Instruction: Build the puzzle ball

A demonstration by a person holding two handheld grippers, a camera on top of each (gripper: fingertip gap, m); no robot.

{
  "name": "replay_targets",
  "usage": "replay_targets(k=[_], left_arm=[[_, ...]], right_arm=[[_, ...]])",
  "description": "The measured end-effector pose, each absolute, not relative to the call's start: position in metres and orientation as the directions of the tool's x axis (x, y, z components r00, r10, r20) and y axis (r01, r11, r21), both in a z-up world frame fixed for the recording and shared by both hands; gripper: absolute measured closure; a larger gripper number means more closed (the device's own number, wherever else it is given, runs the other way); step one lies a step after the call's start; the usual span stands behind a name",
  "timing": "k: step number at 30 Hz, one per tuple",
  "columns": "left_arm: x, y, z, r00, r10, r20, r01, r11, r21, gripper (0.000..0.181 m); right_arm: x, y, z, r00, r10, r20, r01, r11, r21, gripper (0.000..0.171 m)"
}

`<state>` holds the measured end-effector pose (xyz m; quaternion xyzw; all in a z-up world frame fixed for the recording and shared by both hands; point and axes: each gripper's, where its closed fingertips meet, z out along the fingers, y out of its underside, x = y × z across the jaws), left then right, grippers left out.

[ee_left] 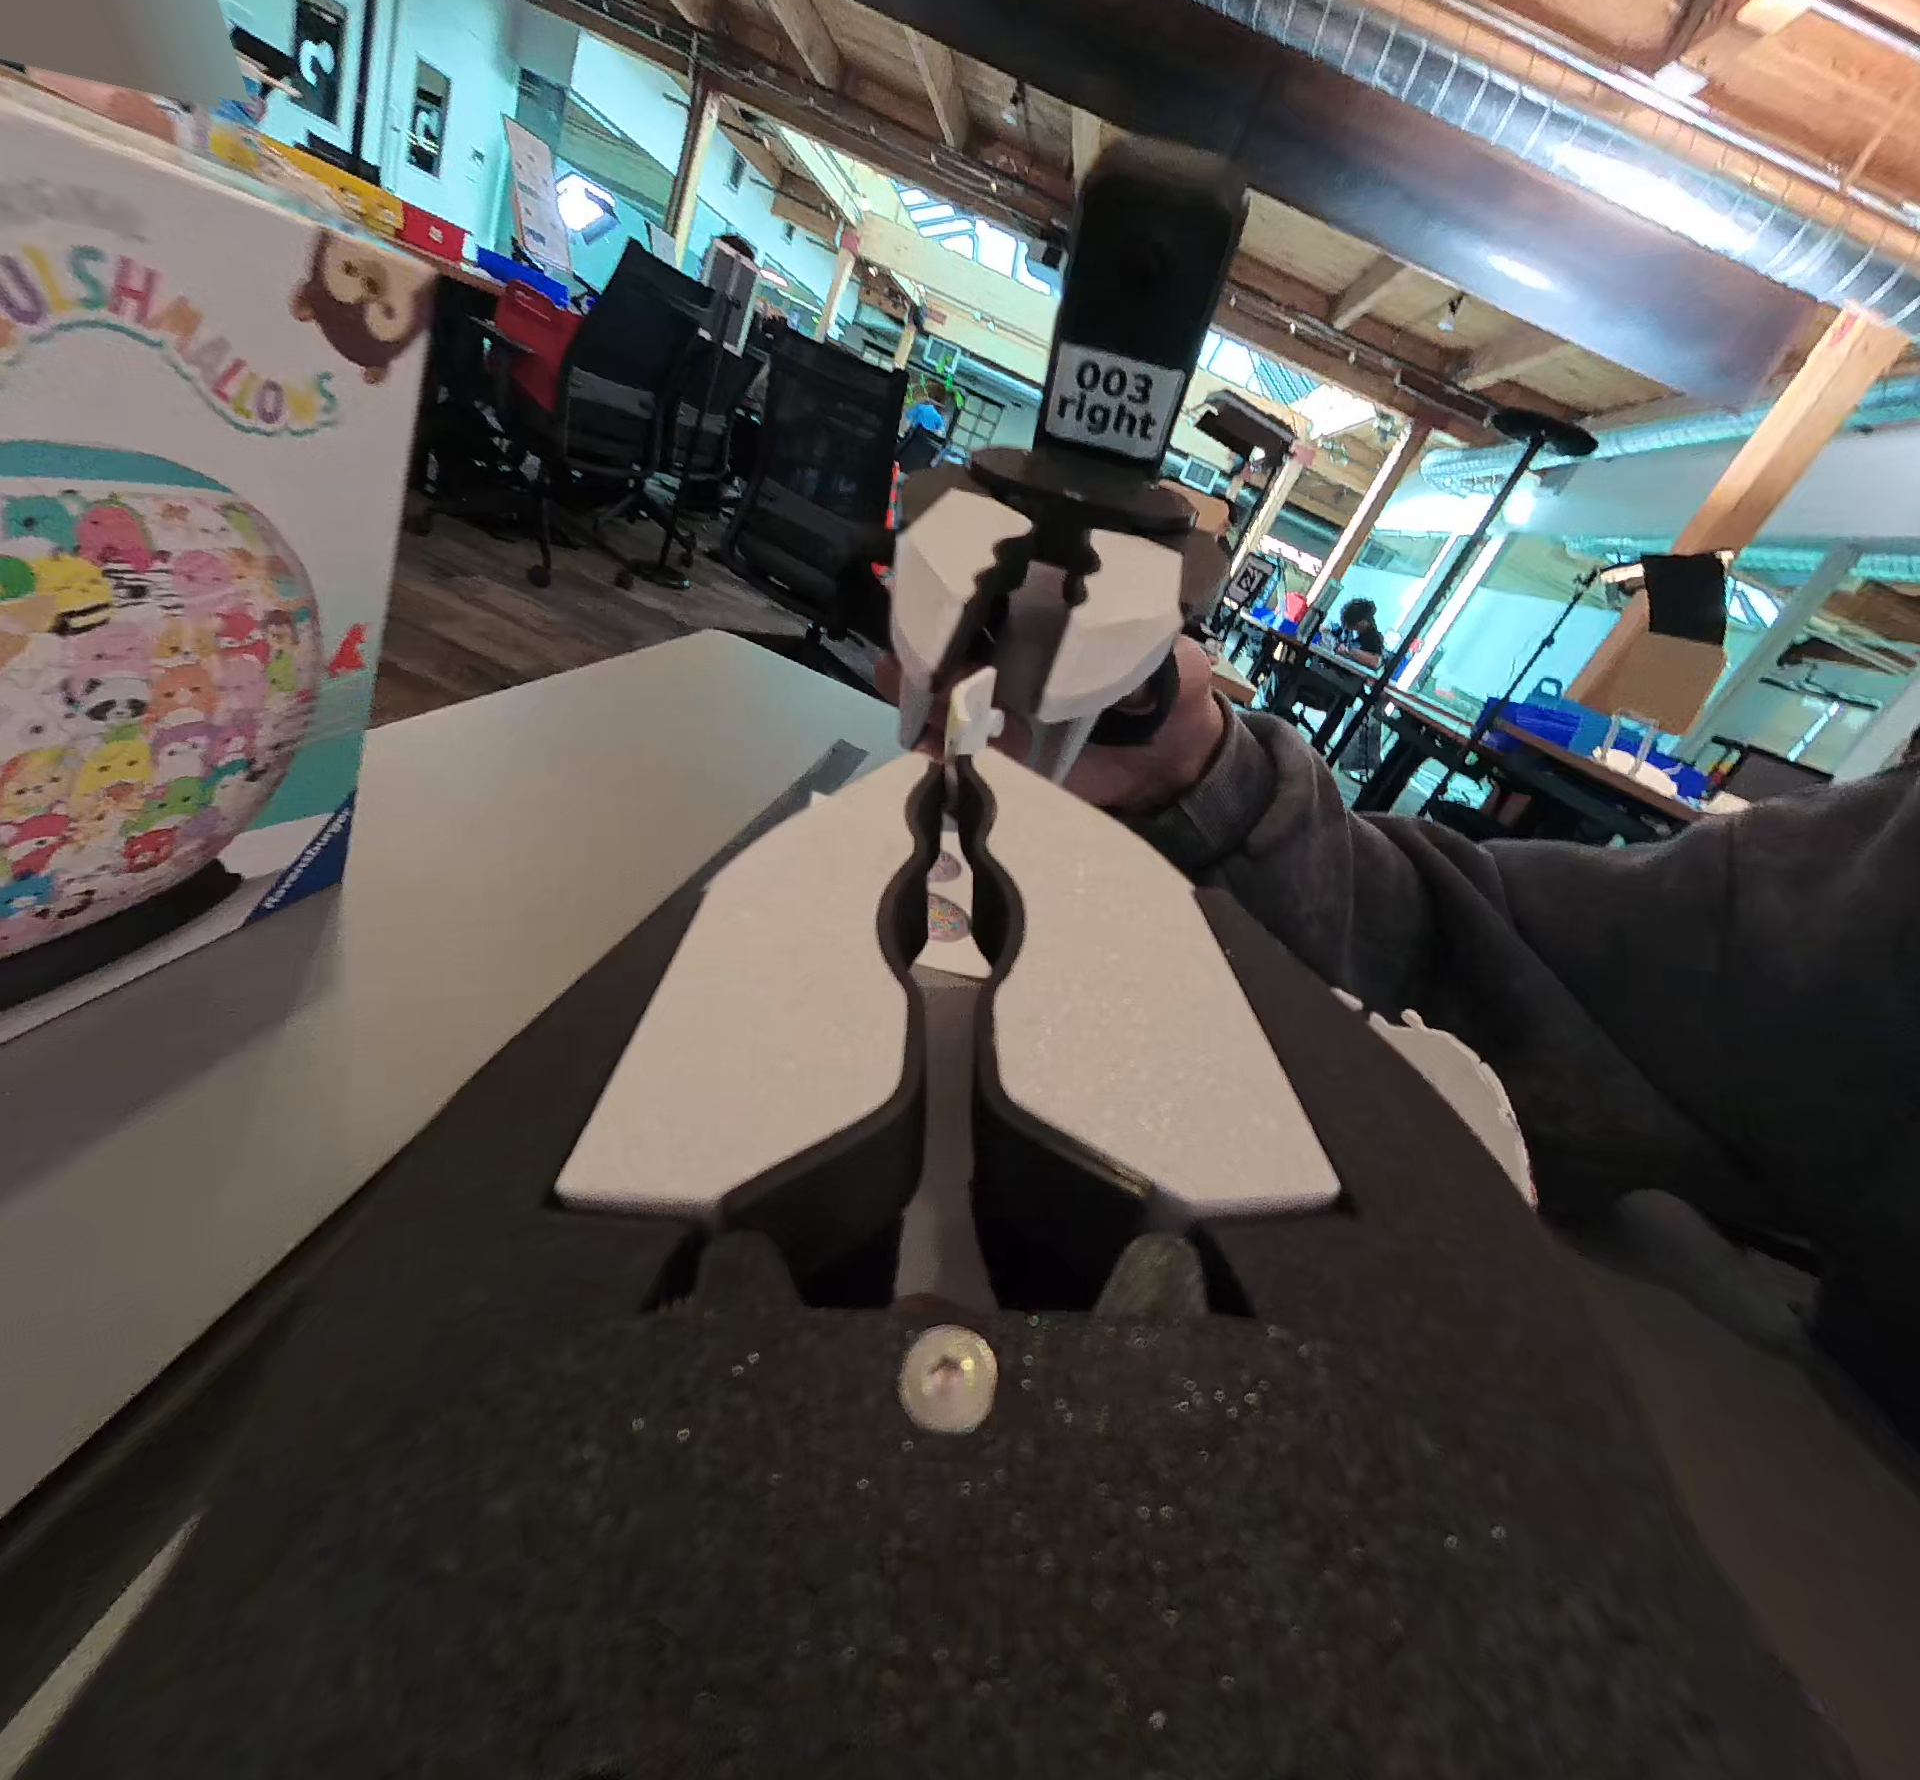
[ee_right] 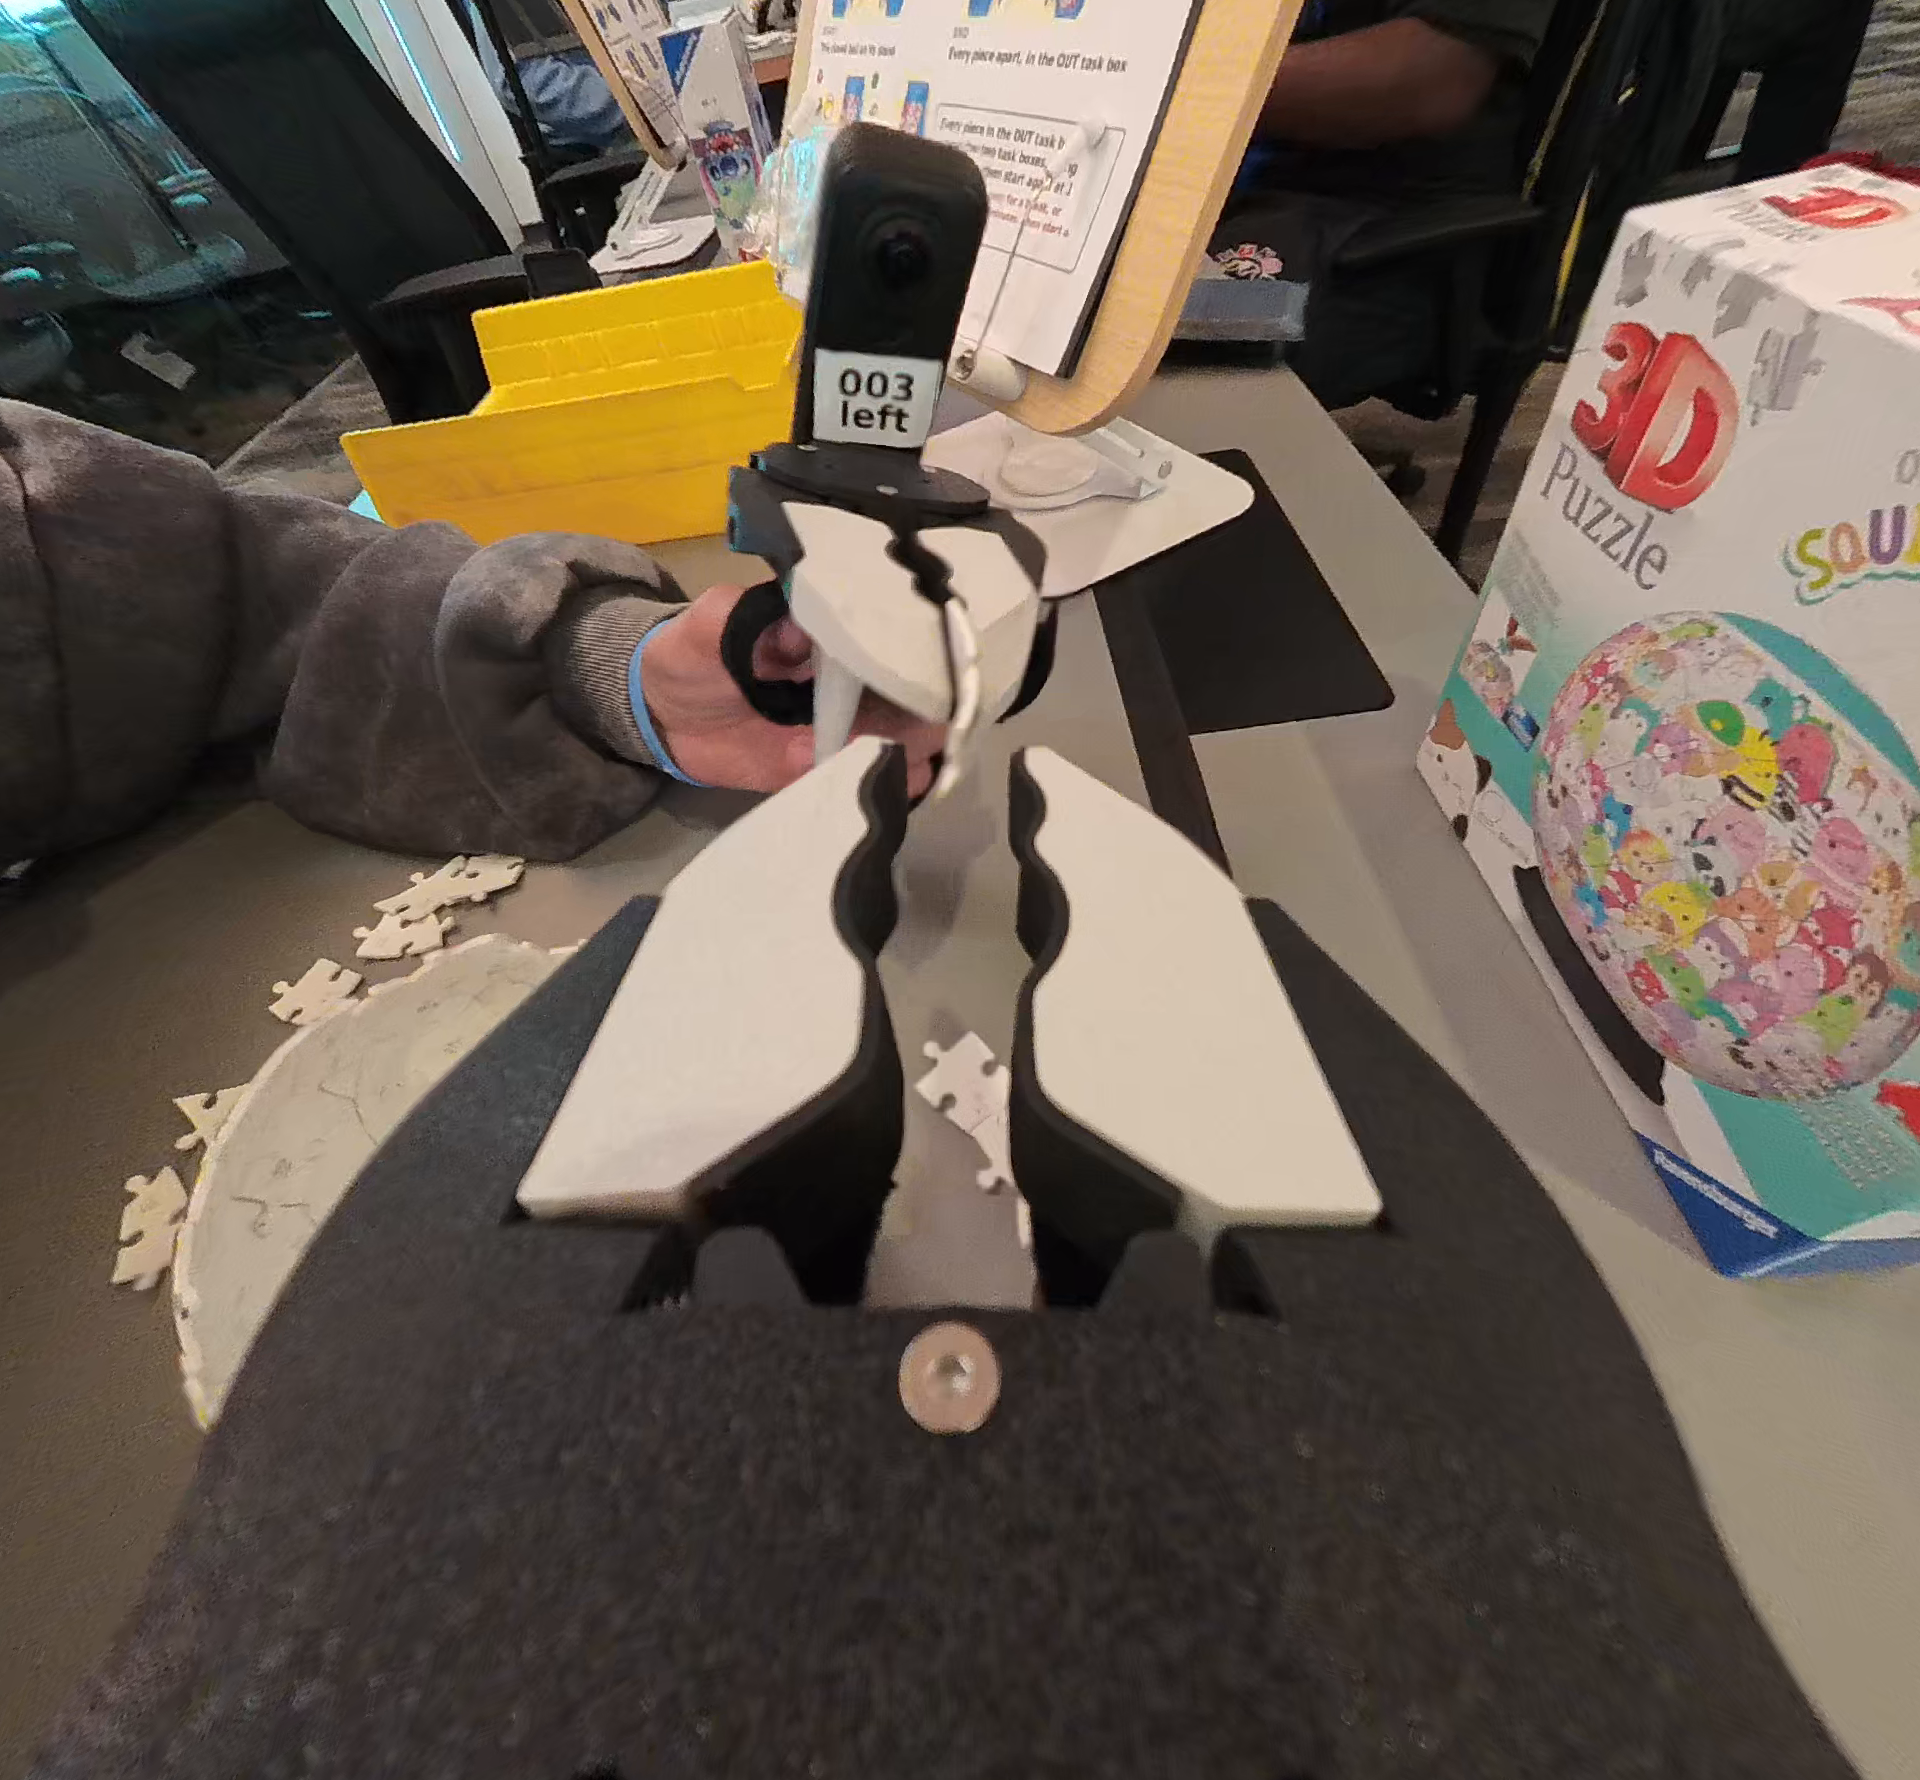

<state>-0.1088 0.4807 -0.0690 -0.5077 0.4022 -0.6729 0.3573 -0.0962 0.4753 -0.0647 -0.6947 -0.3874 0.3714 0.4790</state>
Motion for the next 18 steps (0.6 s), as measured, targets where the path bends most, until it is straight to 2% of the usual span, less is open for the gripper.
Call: replay_targets(k=[4,7,14,18], left_arm=[[-0.116,0.49,-0.063,-0.25,-0.858,0.449,0.126,-0.489,-0.863,0.18],[-0.113,0.488,-0.065,-0.251,-0.856,0.452,0.118,-0.491,-0.863,0.179],[-0.11,0.486,-0.066,-0.257,-0.846,0.467,0.134,-0.51,-0.85,0.179],[-0.102,0.473,-0.073,-0.27,-0.85,0.453,0.085,-0.49,-0.868,0.179]], right_arm=[[-0.101,0.478,-0.071,0.432,0.888,-0.159,0.181,-0.258,-0.949,0.154],[-0.101,0.481,-0.063,0.461,0.881,-0.109,0.165,-0.206,-0.965,0.168],[-0.098,0.483,-0.06,0.478,0.871,-0.114,0.157,-0.212,-0.965,0.169],[-0.098,0.484,-0.048,0.495,0.863,-0.104,0.115,-0.184,-0.976,0.17]])
